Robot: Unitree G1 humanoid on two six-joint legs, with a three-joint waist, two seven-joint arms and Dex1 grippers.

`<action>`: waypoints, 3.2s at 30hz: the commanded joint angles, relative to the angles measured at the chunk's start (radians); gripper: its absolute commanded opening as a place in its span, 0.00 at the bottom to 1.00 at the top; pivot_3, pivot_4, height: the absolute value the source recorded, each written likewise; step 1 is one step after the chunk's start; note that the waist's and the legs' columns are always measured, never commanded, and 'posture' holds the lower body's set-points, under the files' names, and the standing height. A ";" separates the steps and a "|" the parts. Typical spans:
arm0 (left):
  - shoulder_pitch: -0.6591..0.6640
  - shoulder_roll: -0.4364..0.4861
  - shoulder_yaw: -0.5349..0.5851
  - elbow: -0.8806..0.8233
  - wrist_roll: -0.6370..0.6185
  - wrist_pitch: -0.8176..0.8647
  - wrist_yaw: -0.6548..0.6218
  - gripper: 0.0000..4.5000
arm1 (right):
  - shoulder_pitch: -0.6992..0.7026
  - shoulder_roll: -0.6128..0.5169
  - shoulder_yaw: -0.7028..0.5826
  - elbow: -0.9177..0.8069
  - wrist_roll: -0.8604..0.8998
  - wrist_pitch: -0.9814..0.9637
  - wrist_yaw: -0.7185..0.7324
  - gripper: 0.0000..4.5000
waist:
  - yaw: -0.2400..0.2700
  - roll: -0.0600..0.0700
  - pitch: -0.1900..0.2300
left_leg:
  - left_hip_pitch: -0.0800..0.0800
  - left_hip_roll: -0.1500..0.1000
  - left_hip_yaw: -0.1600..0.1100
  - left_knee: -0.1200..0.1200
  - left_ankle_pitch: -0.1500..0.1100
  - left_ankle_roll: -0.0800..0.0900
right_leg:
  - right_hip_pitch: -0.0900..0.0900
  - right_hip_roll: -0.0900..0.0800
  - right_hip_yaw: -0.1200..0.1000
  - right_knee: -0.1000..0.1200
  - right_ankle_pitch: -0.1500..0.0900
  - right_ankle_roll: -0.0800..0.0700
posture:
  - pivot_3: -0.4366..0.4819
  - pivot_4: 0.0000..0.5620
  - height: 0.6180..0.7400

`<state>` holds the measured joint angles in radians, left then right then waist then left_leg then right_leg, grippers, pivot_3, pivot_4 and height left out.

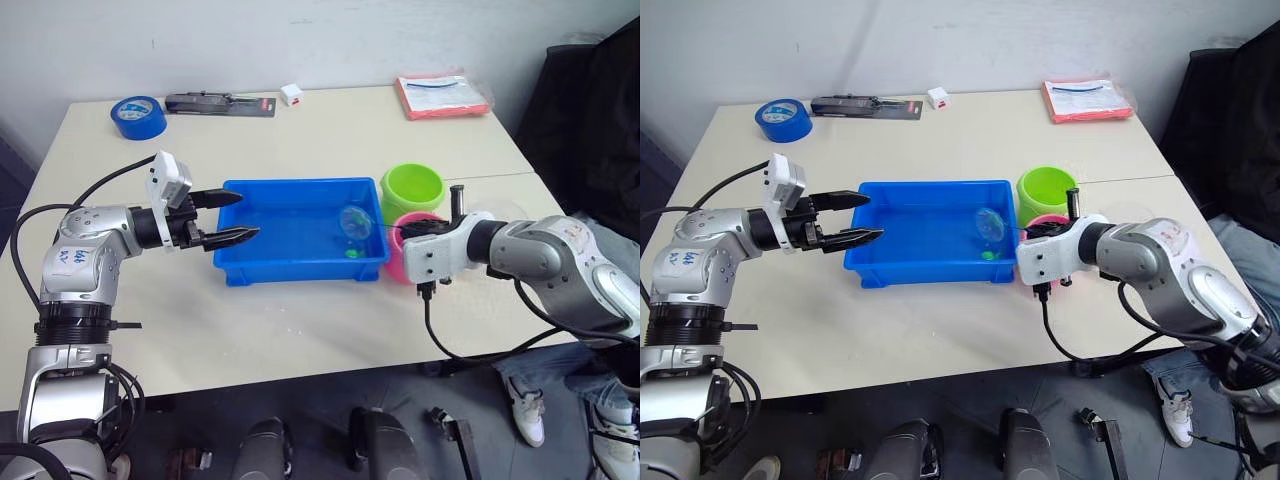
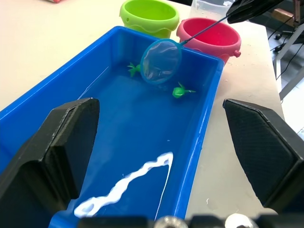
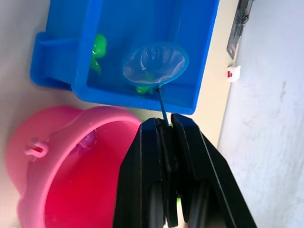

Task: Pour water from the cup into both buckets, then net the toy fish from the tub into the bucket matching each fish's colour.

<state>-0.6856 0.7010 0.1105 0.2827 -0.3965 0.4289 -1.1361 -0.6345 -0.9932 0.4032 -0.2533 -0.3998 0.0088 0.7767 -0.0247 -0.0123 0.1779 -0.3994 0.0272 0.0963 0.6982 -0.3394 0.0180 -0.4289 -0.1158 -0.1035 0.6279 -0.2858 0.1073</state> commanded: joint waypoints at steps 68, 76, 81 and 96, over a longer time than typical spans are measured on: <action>-0.146 -0.041 -0.055 0.128 0.010 -0.089 -0.073 1.00 | -0.025 0.257 -0.674 -0.181 0.773 1.175 -0.031 0.17 | 0.024 0.000 0.000 | 0.000 -0.006 0.000 0.000 0.000 0.000 | 0.001 0.000 0.000 0.000 0.000 0.000 | 0.48 0.27 0.98; -0.209 -0.091 -0.068 0.225 0.039 -0.175 -0.086 1.00 | -0.014 0.202 -0.652 -0.081 0.713 1.057 -0.140 0.17 | 0.023 0.000 0.000 | 0.000 -0.006 0.000 0.000 0.000 0.000 | 0.001 0.000 0.000 0.000 0.000 0.000 | 0.48 0.27 0.98; -0.212 -0.091 -0.066 0.236 0.046 -0.180 -0.094 1.00 | 0.005 0.156 -0.567 -0.022 0.615 0.929 -0.194 0.17 | 0.020 0.000 0.000 | 0.000 -0.006 0.000 0.000 0.000 0.000 | 0.000 0.000 0.000 0.000 0.000 0.000 | 0.48 0.27 0.98; -0.195 -0.080 -0.062 0.225 0.049 -0.171 -0.091 1.00 | 0.117 -0.058 -0.268 -0.033 0.162 0.392 -0.221 0.17 | 0.023 0.000 0.000 | 0.000 -0.006 0.000 0.000 0.000 0.000 | 0.000 0.000 0.000 0.000 0.000 0.000 | 0.48 0.27 0.98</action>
<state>-0.8768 0.6096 0.0306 0.5249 -0.3462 0.2632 -1.2250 -0.5206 -1.0169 0.1248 -0.2523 -0.1531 0.4850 0.5772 -0.0020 -0.0123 0.1779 -0.3997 0.0214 0.0962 0.6982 -0.3396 0.0182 -0.4288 -0.1162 -0.1037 0.6276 -0.2856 0.1076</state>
